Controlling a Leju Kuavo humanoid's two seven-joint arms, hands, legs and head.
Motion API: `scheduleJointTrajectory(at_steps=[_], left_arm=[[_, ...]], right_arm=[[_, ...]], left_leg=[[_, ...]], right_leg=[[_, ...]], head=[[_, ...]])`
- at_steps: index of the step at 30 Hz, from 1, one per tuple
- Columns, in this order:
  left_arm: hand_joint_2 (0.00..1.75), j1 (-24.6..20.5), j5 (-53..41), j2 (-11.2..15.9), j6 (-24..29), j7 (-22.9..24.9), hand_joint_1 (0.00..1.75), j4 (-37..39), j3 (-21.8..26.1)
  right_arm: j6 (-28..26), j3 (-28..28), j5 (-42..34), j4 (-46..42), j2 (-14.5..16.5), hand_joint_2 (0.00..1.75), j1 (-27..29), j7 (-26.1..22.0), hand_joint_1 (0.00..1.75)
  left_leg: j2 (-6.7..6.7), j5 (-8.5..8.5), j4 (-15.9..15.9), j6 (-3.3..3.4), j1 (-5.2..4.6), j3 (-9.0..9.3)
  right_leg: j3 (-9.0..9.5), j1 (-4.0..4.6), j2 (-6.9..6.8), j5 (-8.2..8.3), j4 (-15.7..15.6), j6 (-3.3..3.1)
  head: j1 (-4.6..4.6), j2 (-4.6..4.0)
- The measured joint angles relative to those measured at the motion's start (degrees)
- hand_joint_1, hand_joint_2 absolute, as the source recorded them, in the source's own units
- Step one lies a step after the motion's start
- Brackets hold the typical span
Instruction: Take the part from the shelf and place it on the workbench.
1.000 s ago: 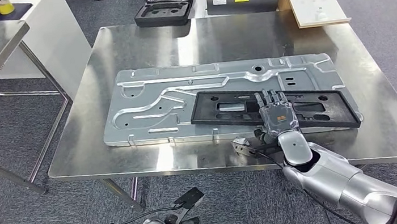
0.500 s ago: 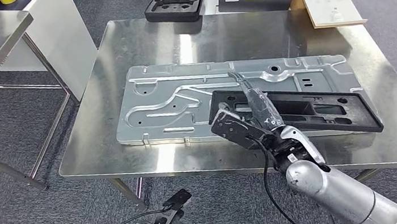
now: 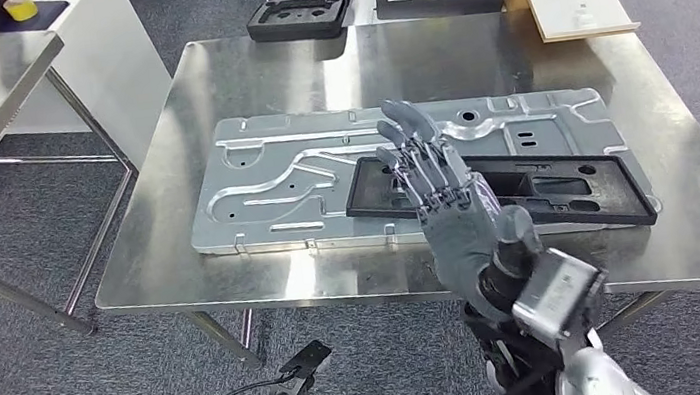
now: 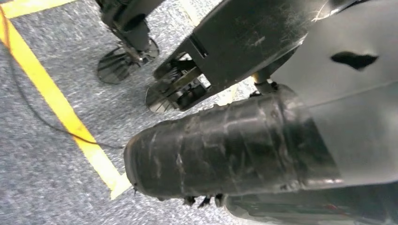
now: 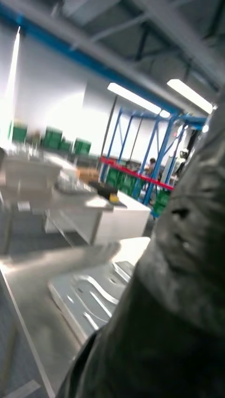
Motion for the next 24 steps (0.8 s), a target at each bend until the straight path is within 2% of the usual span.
scheduleJointTrajectory(at_steps=[1,3,4,5,8,9,10,11,13,14,15,16,17,19,20,21,23,24], left_arm=[[0.0,0.08,0.0,0.09,-0.02,0.05,0.0,0.0,0.0],[0.0,0.0,0.0,0.23,-0.04,0.13,0.0,0.0,0.0],[0.0,-0.11,-0.01,0.26,-0.04,0.13,0.0,-0.01,0.0],[0.0,-0.22,-0.01,0.27,-0.05,0.13,0.0,-0.01,0.0],[0.0,-0.28,0.0,0.33,-0.08,0.2,0.0,0.0,0.0],[0.0,-0.28,0.01,0.33,-0.08,0.23,0.0,0.0,0.0],[0.0,-0.32,0.04,0.32,-0.08,0.26,0.0,0.0,0.0],[0.0,-0.36,0.09,0.31,-0.08,0.27,0.0,0.0,0.0],[0.0,-0.4,0.3,0.3,-0.08,0.29,0.0,0.0,0.0],[0.0,-0.36,0.4,0.3,-0.08,0.29,0.0,0.0,0.0],[0.0,-0.32,0.52,0.3,-0.07,0.3,0.0,0.0,0.0],[0.0,-0.28,0.68,0.31,-0.05,0.31,0.0,0.0,0.0],[0.0,-0.25,0.82,0.32,0.01,0.31,0.0,0.0,0.0],[0.0,-0.23,1.09,0.36,0.15,0.32,0.0,0.0,0.0],[0.0,-0.2,1.14,0.39,0.22,0.31,0.0,0.0,0.01],[0.0,-0.18,1.16,0.42,0.26,0.3,0.0,0.0,0.01],[0.0,-0.09,1.22,0.49,0.29,0.28,0.0,0.0,0.02],[0.0,-0.02,1.37,0.53,0.29,0.27,0.0,0.0,0.03]], right_arm=[[-0.04,0.0,-0.1,-1.08,0.45,0.0,1.01,-0.56,0.0],[-0.04,0.0,-0.19,-3.07,1.22,0.0,2.36,-1.25,0.0],[-0.03,0.0,-0.26,-3.89,1.52,0.0,2.79,-1.41,0.0],[-0.01,0.0,-0.37,-4.56,1.79,0.0,3.14,-1.52,0.0],[0.02,0.0,-0.93,-5.87,2.29,0.0,4.27,-2.11,0.0],[0.02,0.0,-1.18,-6.21,2.38,0.0,4.68,-2.33,0.0],[0.02,0.0,-1.43,-6.5,2.44,0.0,5.08,-2.46,0.0],[0.0,0.0,-1.65,-6.75,2.48,0.0,5.45,-2.53,0.0],[-0.18,-0.01,-1.95,-7.06,2.5,0.0,6.28,-2.61,0.0],[-0.4,-0.02,-2.06,-7.12,2.5,0.0,6.76,-2.62,0.0],[-0.73,-0.04,-2.04,-7.12,2.5,0.0,7.26,-2.62,0.0],[-1.26,-0.09,-1.75,-7.09,2.5,0.0,7.71,-2.56,0.0],[-1.99,-0.18,-1.05,-7.0,2.5,0.0,8.06,-2.4,0.0],[-3.76,-0.51,1.42,-6.59,2.5,0.0,8.55,-1.84,0.0],[-4.49,-0.73,2.69,-6.32,2.5,0.0,8.85,-1.56,0.0],[-4.97,-0.95,3.65,-6.03,2.49,0.0,9.15,-1.37,0.0],[-5.57,-1.23,5.06,-5.42,2.47,0.0,9.71,-0.82,0.0],[-6.25,-1.32,6.57,-5.01,2.46,0.0,9.88,0.07,0.0]], left_leg=[[0.05,0.81,-1.44,-0.03,0.01,1.28],[0.1,3.36,-9.1,0.11,0.02,6.09],[0.08,4.29,-12.5,0.31,-0.13,8.03],[0.05,4.77,-14.66,0.56,-0.28,9.16],[0.02,5.77,-15.51,1.64,-0.6,9.04],[0.15,6.38,-15.71,2.08,-0.54,8.89],[0.28,7.03,-15.92,2.55,-0.48,8.6],[0.42,7.71,-16.12,2.96,-0.38,8.16],[0.58,8.8,-16.13,3.39,-0.37,6.86],[0.61,9.31,-16.07,3.42,-0.42,6.09],[0.64,9.79,-15.99,3.37,-0.46,5.31],[0.65,10.26,-15.88,3.29,-0.5,4.52],[0.65,10.68,-15.72,3.17,-0.51,3.81],[0.62,11.34,-15.28,2.76,-0.57,2.66],[0.6,11.66,-15.14,2.47,-0.63,2.36],[0.58,11.96,-15.07,2.15,-0.68,2.19],[0.54,12.72,-15.25,1.46,-0.64,2.05],[0.5,12.58,-15.09,1.14,-0.53,1.8]], right_leg=[[-0.4,-0.04,0.01,0.22,0.17,0.07],[-1.12,-0.15,0.13,0.73,0.51,0.42],[-1.33,-0.13,0.19,1.0,0.59,0.71],[-1.45,-0.11,0.23,1.27,0.59,1.05],[-1.52,-0.06,0.29,2.35,0.1,2.06],[-1.76,-0.12,0.34,2.05,0.31,2.32],[-2.3,-0.17,0.38,0.74,1.37,2.53],[-3.17,-0.21,0.41,-1.53,3.58,2.68],[-5.33,-0.23,0.39,-7.15,10.75,2.91],[-5.99,-0.23,0.39,-8.83,14.11,3.04],[-5.89,-0.23,0.39,-9.37,16.04,3.12],[-4.76,-0.23,0.39,-8.84,15.99,3.13],[-2.57,-0.24,0.38,-7.62,13.73,3.06],[3.21,-0.12,0.38,-6.21,5.85,2.74],[5.17,0.02,0.41,-6.03,2.87,2.45],[6.24,0.17,0.44,-6.22,0.94,2.16],[6.04,0.37,0.47,-5.73,0.29,1.38],[5.78,0.31,0.42,-5.33,0.03,0.95]], head=[[-0.01,0.0],[-0.02,0.0],[0.01,0.0],[0.05,0.0],[0.14,0.0],[0.14,0.0],[0.19,0.0],[0.3,0.0],[0.54,0.0],[0.61,0.0],[0.63,0.0],[0.63,0.0],[0.63,0.0],[0.63,0.0],[0.59,0.0],[0.65,0.0],[0.73,0.0],[0.83,0.0]])
